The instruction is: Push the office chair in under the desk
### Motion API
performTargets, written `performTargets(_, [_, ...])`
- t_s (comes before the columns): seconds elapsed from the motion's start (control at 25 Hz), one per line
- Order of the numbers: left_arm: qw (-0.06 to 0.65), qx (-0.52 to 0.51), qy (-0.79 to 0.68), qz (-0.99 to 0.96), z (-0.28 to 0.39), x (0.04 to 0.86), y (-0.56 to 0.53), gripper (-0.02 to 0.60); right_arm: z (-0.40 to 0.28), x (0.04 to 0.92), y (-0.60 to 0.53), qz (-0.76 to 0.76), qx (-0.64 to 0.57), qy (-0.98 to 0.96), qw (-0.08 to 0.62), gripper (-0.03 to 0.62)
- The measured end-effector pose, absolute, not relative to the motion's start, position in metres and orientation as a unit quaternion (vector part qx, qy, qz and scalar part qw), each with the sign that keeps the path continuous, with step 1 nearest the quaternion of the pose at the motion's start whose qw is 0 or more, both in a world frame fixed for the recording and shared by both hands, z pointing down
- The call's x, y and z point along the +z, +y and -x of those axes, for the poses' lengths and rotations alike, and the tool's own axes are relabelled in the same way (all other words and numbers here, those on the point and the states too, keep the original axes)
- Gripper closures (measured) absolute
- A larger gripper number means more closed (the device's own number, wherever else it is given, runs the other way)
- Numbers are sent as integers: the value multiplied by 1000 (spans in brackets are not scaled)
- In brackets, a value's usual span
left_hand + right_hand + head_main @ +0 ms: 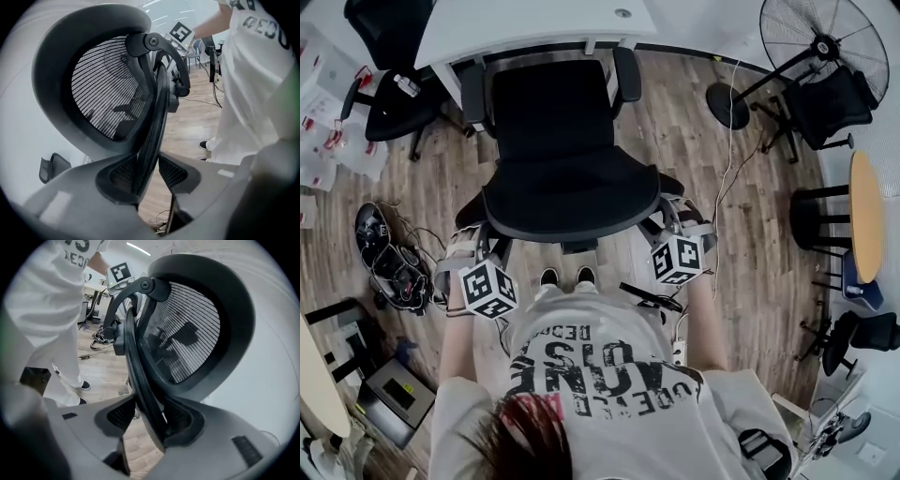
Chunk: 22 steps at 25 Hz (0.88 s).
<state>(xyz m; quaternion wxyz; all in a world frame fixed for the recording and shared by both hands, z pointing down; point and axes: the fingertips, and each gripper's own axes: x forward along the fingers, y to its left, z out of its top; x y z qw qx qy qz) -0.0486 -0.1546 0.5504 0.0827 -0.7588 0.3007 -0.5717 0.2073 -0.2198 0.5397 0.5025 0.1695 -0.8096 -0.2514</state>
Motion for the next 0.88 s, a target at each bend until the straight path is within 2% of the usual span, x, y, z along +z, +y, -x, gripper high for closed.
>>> performTargets(0.16, [85, -569, 310, 757, 38, 550, -148, 430, -216, 541, -221, -171, -245, -811, 503, 402])
performTargets(0.36, [123, -571, 322, 745, 39, 549, -161, 428, -216, 540, -236, -172, -239, -811, 506, 402])
performTargets(0.88, [146, -572, 327, 738, 100, 552, -197, 414, -160, 541, -254, -194, -236, -810, 500, 402])
